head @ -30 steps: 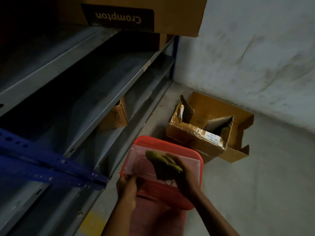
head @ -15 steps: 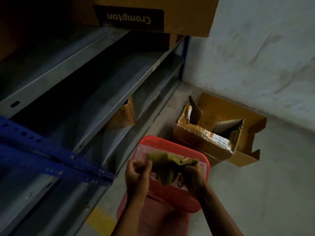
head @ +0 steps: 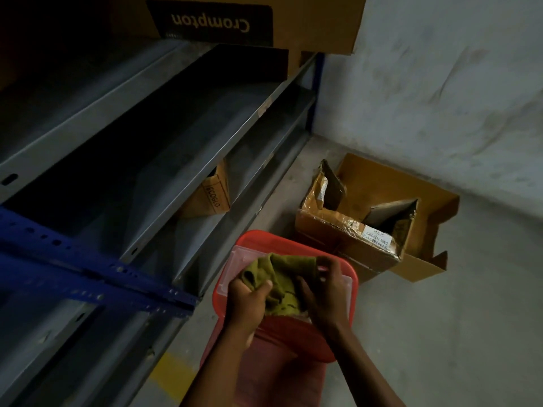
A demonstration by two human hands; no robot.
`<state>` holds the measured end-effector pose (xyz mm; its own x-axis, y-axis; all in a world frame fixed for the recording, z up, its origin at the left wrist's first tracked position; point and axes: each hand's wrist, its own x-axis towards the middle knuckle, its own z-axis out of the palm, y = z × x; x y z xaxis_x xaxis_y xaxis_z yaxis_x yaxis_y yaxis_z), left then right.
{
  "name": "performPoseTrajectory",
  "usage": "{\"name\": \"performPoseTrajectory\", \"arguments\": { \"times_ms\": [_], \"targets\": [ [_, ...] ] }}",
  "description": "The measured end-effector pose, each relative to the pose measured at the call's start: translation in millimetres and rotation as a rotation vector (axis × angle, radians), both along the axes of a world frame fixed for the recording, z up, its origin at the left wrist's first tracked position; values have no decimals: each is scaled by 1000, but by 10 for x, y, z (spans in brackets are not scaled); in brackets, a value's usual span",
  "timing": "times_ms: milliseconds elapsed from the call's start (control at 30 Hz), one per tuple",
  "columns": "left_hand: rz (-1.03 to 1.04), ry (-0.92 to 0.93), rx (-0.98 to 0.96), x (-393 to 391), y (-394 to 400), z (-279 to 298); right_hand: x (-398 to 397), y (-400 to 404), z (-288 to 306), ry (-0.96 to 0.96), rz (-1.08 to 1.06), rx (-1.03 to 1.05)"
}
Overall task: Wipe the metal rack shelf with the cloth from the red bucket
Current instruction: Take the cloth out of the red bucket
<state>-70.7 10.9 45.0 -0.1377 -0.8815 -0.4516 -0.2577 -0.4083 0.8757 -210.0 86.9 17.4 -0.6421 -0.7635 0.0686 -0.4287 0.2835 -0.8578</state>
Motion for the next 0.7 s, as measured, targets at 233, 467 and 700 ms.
{"name": "performPoseTrajectory", "arguments": {
  "times_ms": [233,467,700],
  "targets": [
    [-124,114,6,-8,-87,166,114,98,113,320,583,1],
    [-404,275,229,52,-121,489,311,-91,106,9,347,-96],
    [-428,202,50,351,-117,713,383,-82,505,-689,-13,-339]
  ]
}}
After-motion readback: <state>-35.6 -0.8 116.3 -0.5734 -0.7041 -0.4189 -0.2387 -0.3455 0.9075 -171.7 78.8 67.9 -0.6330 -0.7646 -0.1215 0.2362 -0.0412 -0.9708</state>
